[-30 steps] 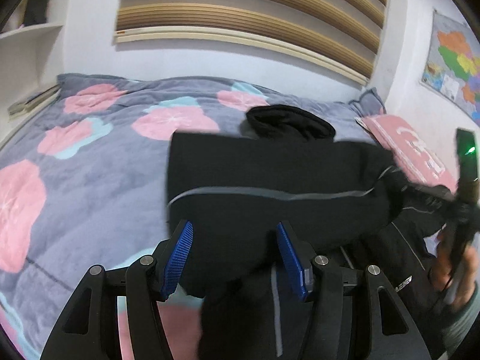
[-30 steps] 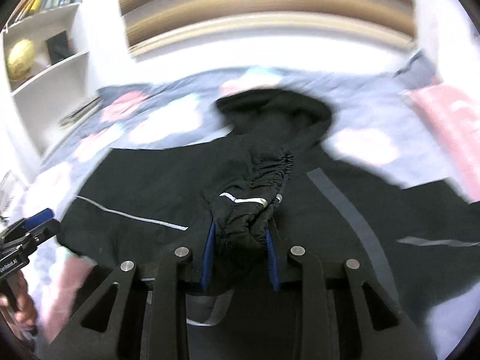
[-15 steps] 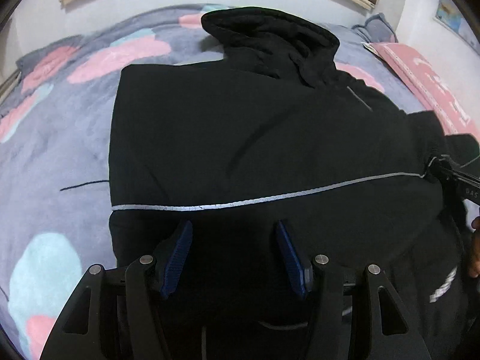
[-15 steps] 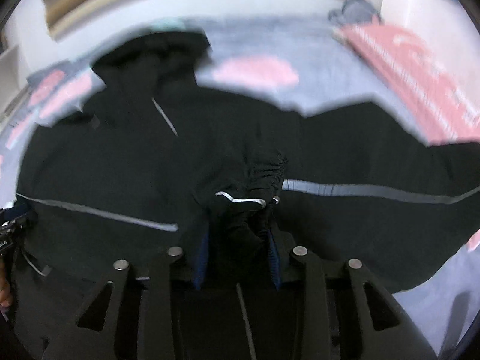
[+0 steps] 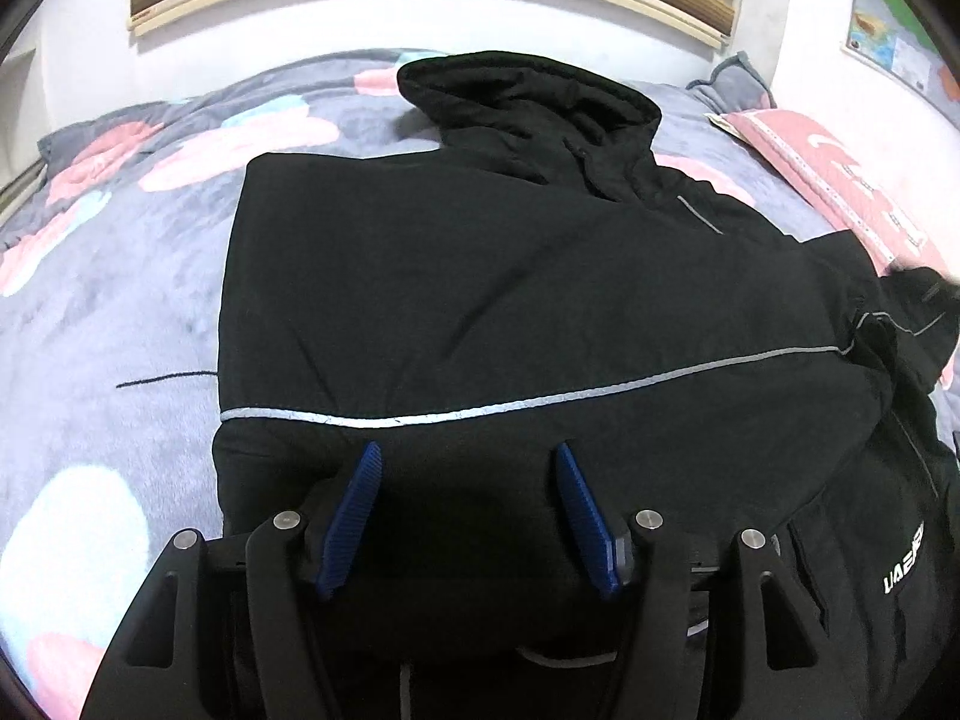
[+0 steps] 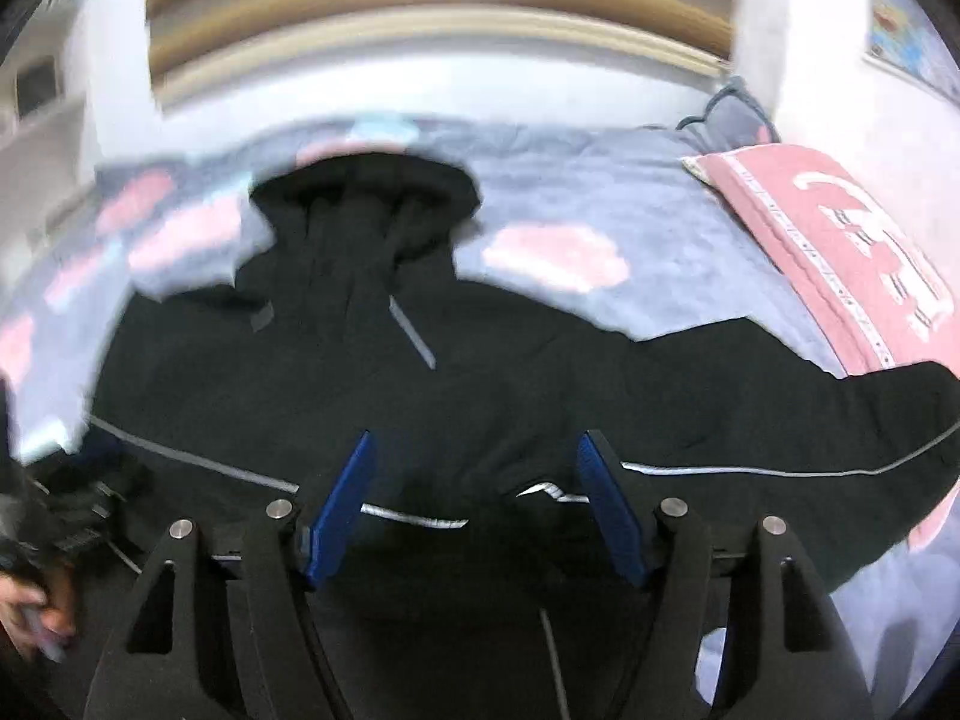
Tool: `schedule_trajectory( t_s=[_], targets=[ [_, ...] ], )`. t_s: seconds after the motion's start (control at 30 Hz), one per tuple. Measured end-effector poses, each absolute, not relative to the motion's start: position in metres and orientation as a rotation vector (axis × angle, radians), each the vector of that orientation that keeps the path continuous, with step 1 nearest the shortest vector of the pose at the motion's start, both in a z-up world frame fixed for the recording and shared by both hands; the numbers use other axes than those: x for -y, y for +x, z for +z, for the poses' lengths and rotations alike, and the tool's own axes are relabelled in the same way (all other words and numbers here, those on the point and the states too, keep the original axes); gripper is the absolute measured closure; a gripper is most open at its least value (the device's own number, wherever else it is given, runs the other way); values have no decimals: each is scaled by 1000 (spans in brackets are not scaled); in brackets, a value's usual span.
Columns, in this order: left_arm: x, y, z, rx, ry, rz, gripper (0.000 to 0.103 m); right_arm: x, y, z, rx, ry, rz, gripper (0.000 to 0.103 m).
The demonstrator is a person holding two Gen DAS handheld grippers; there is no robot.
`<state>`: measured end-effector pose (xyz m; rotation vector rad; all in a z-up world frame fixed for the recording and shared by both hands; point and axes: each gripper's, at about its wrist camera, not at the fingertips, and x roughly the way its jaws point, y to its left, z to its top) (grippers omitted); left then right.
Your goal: Fold large clothes
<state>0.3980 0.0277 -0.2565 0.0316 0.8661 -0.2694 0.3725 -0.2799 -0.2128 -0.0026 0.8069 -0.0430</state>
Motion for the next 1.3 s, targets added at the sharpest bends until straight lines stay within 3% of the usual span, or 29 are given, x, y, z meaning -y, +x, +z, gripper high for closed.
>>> schedule_trajectory(
  t_s=[0.07,0.13,0.43,0.67,0.93,1.3],
  targets=[
    [-27,398,-257,-858,37,-270,40,280,391,-258,-935,-16,-83,30],
    [-25,396,-258,-844,52,-270,40,286,391,-281,-927,0,-90,26],
    [-17,396,-260,-840,98,-243,38,282,384,-284,-877,-8,-102,25],
    [4,356,-222,-828,158,-290,38,307,318,-230,-828,-8,-29,24],
    [119,325,-163,-773,163,-459,38,443,249,-165,-688,179,-96,21],
    [251,335,-182,-829,95,-550,38,679,194,-154,-621,459,-272,19]
  ],
)
